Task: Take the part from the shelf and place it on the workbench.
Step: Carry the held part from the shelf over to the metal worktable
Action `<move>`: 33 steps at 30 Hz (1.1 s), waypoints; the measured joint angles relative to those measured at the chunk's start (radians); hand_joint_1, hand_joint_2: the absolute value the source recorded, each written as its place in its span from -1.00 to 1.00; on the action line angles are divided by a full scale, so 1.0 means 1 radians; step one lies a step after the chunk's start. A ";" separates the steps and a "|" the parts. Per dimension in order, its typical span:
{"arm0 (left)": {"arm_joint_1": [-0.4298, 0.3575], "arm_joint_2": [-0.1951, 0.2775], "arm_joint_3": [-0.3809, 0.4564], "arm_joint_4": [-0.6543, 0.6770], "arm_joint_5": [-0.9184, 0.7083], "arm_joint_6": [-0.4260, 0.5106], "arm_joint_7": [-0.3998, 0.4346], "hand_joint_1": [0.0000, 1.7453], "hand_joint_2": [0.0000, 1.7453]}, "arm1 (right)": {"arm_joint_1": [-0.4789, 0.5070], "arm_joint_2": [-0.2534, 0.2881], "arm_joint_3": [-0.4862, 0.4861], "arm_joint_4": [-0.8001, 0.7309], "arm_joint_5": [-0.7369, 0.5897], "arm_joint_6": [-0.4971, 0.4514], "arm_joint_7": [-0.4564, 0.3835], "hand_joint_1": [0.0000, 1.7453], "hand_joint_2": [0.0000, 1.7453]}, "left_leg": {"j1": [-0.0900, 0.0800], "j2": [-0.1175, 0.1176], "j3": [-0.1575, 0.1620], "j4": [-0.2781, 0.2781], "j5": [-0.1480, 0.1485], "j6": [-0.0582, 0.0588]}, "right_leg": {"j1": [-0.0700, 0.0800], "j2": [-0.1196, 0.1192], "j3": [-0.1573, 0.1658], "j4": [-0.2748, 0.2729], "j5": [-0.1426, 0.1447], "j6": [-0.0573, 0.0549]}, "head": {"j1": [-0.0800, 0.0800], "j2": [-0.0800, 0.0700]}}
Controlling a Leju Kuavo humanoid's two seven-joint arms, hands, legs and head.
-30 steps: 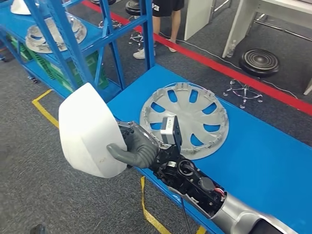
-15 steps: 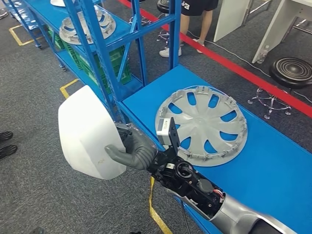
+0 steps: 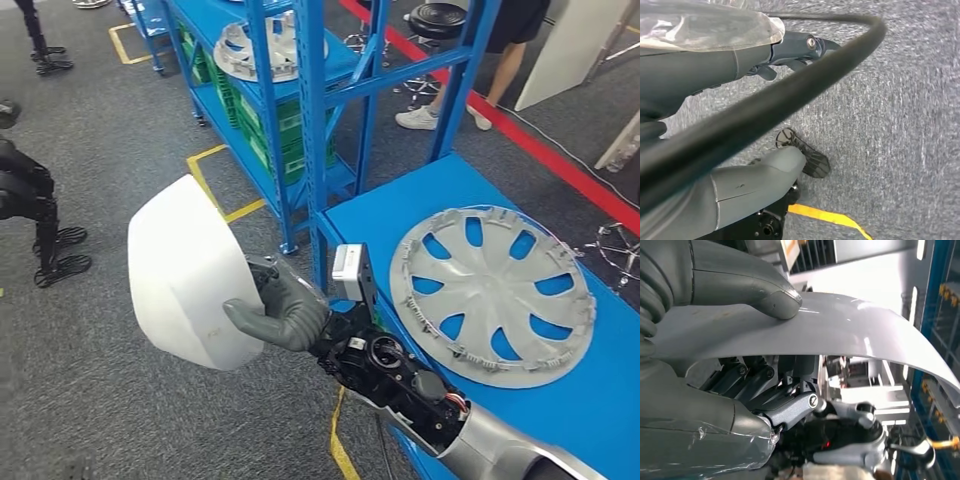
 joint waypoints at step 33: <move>-0.002 -0.004 0.000 0.001 0.002 0.002 0.002 -1.00 1.00 | -0.014 -0.001 0.016 0.011 -0.003 0.018 -0.006 0.94 1.00 | 0.003 -0.026 0.001 0.000 0.003 -0.009 | -0.006 0.052 0.062 -0.157 0.073 -0.008 | 0.015 0.000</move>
